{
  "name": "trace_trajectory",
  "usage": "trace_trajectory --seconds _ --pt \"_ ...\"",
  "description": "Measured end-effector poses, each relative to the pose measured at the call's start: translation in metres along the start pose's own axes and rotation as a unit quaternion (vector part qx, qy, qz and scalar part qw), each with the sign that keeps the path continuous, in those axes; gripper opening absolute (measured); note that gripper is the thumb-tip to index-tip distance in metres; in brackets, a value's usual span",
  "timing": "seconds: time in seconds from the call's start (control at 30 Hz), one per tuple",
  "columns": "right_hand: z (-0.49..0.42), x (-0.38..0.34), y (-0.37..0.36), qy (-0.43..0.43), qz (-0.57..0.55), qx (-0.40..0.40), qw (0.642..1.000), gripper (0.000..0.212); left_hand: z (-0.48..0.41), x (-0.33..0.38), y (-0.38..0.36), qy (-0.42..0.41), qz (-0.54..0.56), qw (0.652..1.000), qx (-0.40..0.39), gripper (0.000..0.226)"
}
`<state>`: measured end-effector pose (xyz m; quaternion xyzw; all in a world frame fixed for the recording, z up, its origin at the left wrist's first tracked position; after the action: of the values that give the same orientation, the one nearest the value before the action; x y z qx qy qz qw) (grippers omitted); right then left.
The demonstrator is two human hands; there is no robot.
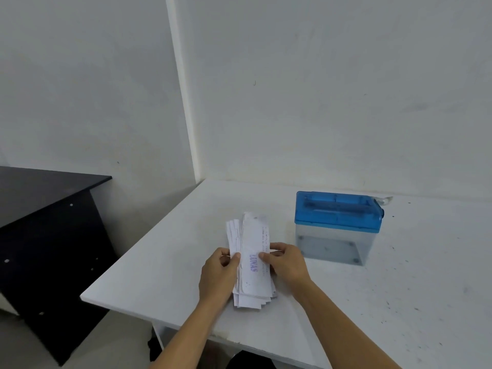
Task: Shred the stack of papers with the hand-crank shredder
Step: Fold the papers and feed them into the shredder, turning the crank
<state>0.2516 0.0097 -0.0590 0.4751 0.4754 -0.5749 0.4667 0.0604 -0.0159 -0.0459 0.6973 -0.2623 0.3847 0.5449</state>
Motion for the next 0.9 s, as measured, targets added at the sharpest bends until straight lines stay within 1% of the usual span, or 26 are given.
trace_trajectory --seconds 0.17,0.33,0.43,0.47,0.5,0.6,0.63,0.67,0.73,0.8,0.83,0.87,0.9 --pt "-0.003 0.007 0.004 -0.022 -0.031 0.037 0.999 0.016 0.003 0.0 0.003 0.01 -0.013 1.0 0.012 0.006" --pt "-0.007 0.01 0.004 -0.036 -0.035 0.044 0.998 0.005 0.004 0.001 0.008 0.016 -0.003 1.0 0.013 0.002" --pt "-0.004 0.007 0.006 -0.027 -0.026 0.057 0.998 0.003 0.001 -0.001 0.012 0.027 -0.015 0.999 0.012 0.003" --pt "-0.002 0.004 0.006 -0.02 -0.019 0.058 0.998 0.001 0.0 -0.003 0.014 0.035 -0.016 0.999 0.014 0.005" --pt "-0.001 0.002 0.006 -0.015 -0.016 0.058 0.998 0.002 -0.001 -0.004 0.015 0.044 -0.013 0.999 0.019 0.012" --pt "0.001 0.0 0.004 -0.015 -0.016 0.053 0.998 0.008 -0.005 -0.003 0.022 0.05 -0.01 0.998 0.046 0.043" --pt "0.002 -0.001 0.002 -0.018 -0.017 0.048 0.999 0.008 -0.007 -0.002 0.024 0.049 -0.019 0.997 0.053 0.045" --pt "0.002 -0.002 0.001 -0.023 -0.021 0.043 0.999 0.008 -0.008 -0.001 0.025 0.045 -0.037 0.997 0.051 0.041" --pt "0.004 -0.006 -0.001 -0.032 -0.046 0.035 0.998 0.008 -0.011 -0.001 0.019 0.041 -0.076 0.996 0.007 0.029" --pt "0.004 -0.01 -0.003 -0.034 -0.059 0.027 0.997 0.006 -0.01 0.003 0.011 0.027 -0.103 0.993 -0.049 0.037" --pt "0.004 -0.012 -0.005 -0.032 -0.057 0.021 0.998 0.005 -0.01 0.008 0.009 0.015 -0.105 0.993 -0.061 0.043" --pt "0.003 -0.014 -0.008 -0.029 -0.055 0.017 0.998 0.004 -0.01 0.015 0.009 0.0 -0.097 0.993 -0.07 0.045" --pt "0.002 -0.016 -0.009 -0.023 -0.056 0.013 0.998 0.004 -0.009 0.023 0.008 -0.01 -0.081 0.993 -0.084 0.041"
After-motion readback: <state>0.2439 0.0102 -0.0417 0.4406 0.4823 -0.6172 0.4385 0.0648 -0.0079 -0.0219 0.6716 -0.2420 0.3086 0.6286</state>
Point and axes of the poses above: each hand's wrist, its own z-axis away from the middle knuckle, its own y-axis out of the back of the hand, x = y × z, the point moved 8 cm from there along -z, towards the middle knuckle, and after that the axes turned 13 degrees about -z, right-handed, at the moved point
